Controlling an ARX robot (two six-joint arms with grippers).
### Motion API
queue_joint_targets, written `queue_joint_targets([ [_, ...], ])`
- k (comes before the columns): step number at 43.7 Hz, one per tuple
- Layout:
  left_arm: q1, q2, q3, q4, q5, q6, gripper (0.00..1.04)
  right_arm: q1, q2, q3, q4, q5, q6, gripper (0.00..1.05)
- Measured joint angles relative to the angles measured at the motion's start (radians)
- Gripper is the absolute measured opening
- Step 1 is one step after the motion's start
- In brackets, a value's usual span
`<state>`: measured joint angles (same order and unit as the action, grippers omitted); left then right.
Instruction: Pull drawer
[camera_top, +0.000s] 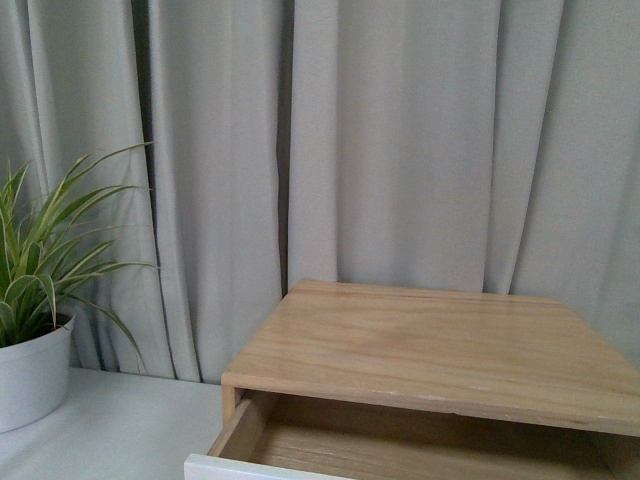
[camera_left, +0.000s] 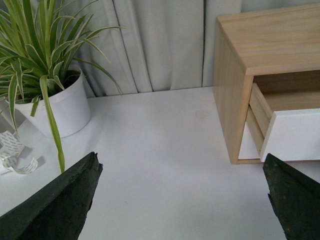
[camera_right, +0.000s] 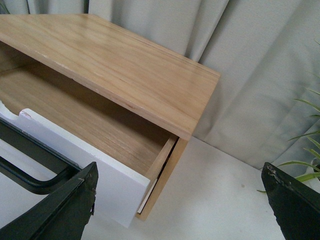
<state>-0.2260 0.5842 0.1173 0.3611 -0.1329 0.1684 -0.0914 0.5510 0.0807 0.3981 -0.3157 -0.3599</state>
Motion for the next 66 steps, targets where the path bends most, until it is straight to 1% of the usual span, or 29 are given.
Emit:
queue_joint_targets([
  [4,0.000,-0.001,-0.001,0.002,-0.002,-0.009,0.99,0.000,-0.001,0.000,0.000,0.000,0.010,0.96],
  [7,-0.005,0.000,-0.027,0.090,-0.066,-0.060,0.90,0.000,-0.002,0.000,0.000,0.000,0.012,0.96],
  [9,0.002,-0.007,-0.037,0.113,-0.072,-0.090,0.84,0.024,-0.005,-0.013,0.035,0.086,0.055,0.92],
  [10,0.008,-0.014,-0.042,0.115,-0.071,-0.099,0.81,0.047,-0.010,-0.023,0.058,0.157,0.103,0.87],
  [11,0.015,-0.025,-0.047,0.114,-0.067,-0.111,0.77,0.060,-0.017,-0.028,0.064,0.207,0.138,0.84],
  [14,0.037,-0.057,-0.059,0.099,-0.050,-0.134,0.66,0.080,-0.038,-0.044,0.069,0.293,0.225,0.73],
  [16,0.051,-0.081,-0.065,0.085,-0.037,-0.142,0.59,0.084,-0.046,-0.061,0.095,0.308,0.265,0.67],
  [17,0.061,-0.096,-0.068,0.074,-0.023,-0.146,0.54,0.085,-0.058,-0.073,0.093,0.312,0.285,0.61],
  [18,0.069,-0.111,-0.071,0.063,-0.018,-0.148,0.48,0.086,-0.065,-0.074,0.085,0.315,0.299,0.57],
  [21,0.086,-0.138,-0.077,0.042,0.002,-0.151,0.38,0.087,-0.091,-0.075,0.056,0.315,0.322,0.44],
  [23,0.100,-0.154,-0.094,0.050,0.014,-0.153,0.27,0.088,-0.121,-0.075,0.029,0.315,0.333,0.34],
  [26,0.181,-0.190,-0.109,0.031,0.114,-0.156,0.11,0.088,-0.166,-0.075,-0.010,0.315,0.340,0.19],
  [27,0.201,-0.203,-0.109,0.022,0.122,-0.156,0.05,0.088,-0.180,-0.075,-0.023,0.314,0.342,0.13],
  [29,0.220,-0.232,-0.109,-0.005,0.123,-0.164,0.04,0.088,-0.207,-0.075,-0.051,0.315,0.343,0.02],
  [30,0.221,-0.246,-0.109,-0.018,0.127,-0.165,0.04,0.088,-0.218,-0.075,-0.064,0.315,0.344,0.01],
  [41,0.224,-0.343,-0.109,-0.116,0.133,-0.166,0.04,0.089,-0.315,-0.075,-0.158,0.315,0.347,0.01],
  [53,0.224,-0.409,-0.109,-0.182,0.133,-0.167,0.04,0.089,-0.377,-0.075,-0.220,0.315,0.347,0.01],
  [54,0.224,-0.425,-0.109,-0.199,0.133,-0.167,0.04,0.089,-0.408,-0.074,-0.255,0.314,0.347,0.01],
  [56,0.224,-0.510,-0.109,-0.315,0.135,-0.167,0.04,0.089,-0.488,-0.074,-0.361,0.313,0.347,0.01],
  [57,0.224,-0.544,-0.109,-0.345,0.133,-0.167,0.04,0.089,-0.515,-0.074,-0.389,0.314,0.347,0.01],
  [66,0.224,-0.579,-0.109,-0.359,0.133,-0.167,0.04,0.089,-0.547,-0.074,-0.396,0.313,0.347,0.01],
])
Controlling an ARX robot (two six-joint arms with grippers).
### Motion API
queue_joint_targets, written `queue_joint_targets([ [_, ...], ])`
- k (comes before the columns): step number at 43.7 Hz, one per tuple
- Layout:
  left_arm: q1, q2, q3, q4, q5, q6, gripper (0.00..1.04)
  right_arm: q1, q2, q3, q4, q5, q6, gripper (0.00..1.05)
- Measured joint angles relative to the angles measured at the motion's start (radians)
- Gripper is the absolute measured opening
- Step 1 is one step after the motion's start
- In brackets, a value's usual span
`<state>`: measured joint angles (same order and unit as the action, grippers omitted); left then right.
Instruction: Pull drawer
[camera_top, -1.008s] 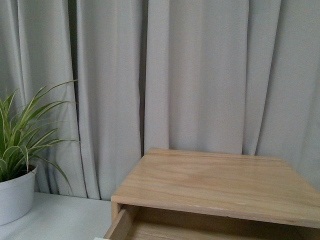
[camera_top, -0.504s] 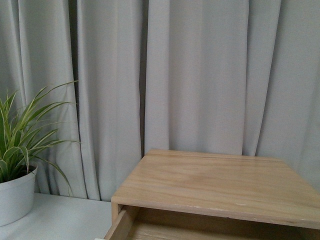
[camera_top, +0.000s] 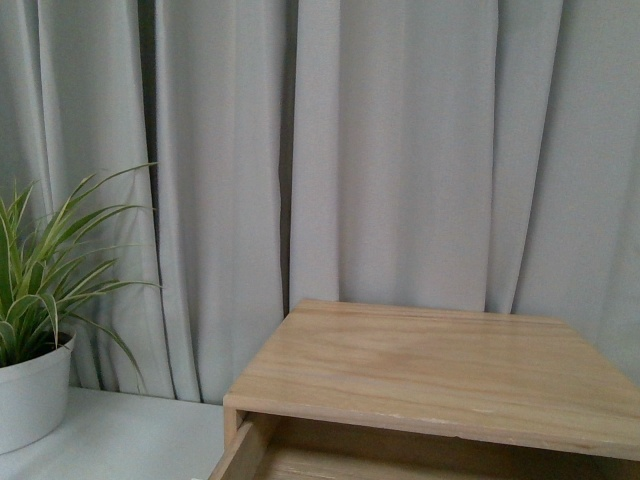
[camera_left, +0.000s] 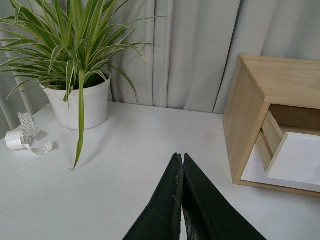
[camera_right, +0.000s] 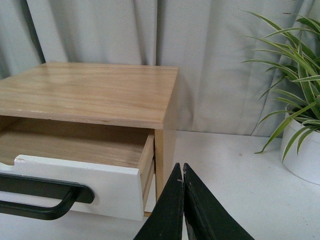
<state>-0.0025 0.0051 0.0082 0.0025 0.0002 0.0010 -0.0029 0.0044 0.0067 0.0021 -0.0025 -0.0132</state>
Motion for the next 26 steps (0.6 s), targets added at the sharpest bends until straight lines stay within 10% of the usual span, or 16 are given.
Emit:
queue_joint_targets([
  [9,0.000,-0.001,0.000,0.000,0.000,-0.002,0.07,0.000,0.000,0.000,0.000,0.000,0.000,0.08],
  [26,0.000,-0.001,0.000,0.000,0.000,-0.002,0.81,0.000,0.000,0.000,0.000,0.000,0.000,0.82],
])
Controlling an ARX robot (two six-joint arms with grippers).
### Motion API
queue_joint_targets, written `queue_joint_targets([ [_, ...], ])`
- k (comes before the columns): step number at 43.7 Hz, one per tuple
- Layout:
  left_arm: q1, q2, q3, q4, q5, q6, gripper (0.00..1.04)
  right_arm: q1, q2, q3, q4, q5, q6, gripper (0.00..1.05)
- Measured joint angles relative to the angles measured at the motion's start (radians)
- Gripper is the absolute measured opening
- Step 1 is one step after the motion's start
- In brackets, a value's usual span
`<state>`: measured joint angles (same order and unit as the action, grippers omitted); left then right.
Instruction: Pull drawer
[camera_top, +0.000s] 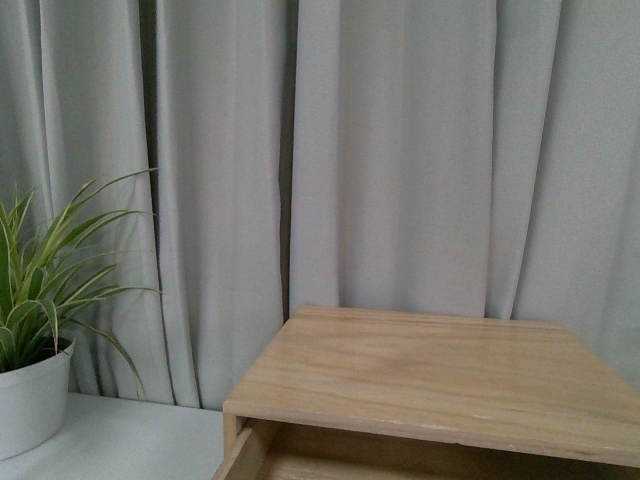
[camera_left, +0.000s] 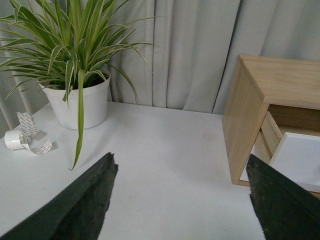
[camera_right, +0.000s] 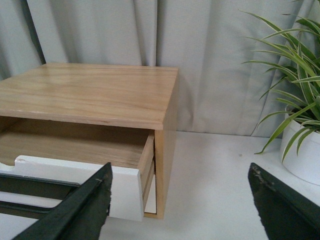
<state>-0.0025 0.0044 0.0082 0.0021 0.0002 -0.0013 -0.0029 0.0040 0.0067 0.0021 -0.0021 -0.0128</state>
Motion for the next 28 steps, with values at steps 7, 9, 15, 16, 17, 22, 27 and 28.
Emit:
queue_joint_targets([
  [7,0.000,0.000,0.000,0.000,0.000,0.000,0.98,0.000,0.000,0.000,0.000,0.000,0.002,0.95],
  [9,0.000,0.000,0.000,0.000,0.000,0.000,0.98,0.000,0.000,0.000,0.000,0.000,0.002,0.96],
  [15,0.000,0.000,0.000,0.000,0.000,0.000,0.99,0.000,0.000,0.000,0.000,0.000,0.002,0.96],
  [16,0.000,0.000,0.000,0.000,0.000,0.000,0.99,0.000,0.000,0.000,0.000,0.000,0.002,0.96],
  [17,0.000,0.000,0.000,0.000,0.000,0.000,0.99,0.000,0.000,0.000,0.000,0.000,0.002,0.96],
  [22,0.000,0.000,0.000,0.000,0.000,0.000,0.99,0.000,0.000,0.000,0.000,0.000,0.002,0.96],
  [27,0.000,0.000,0.000,0.000,0.000,0.000,0.99,0.000,0.000,0.000,0.000,0.000,0.002,0.96],
  [28,0.000,0.000,0.000,0.000,0.000,0.000,0.99,0.000,0.000,0.000,0.000,0.000,0.002,0.96],
])
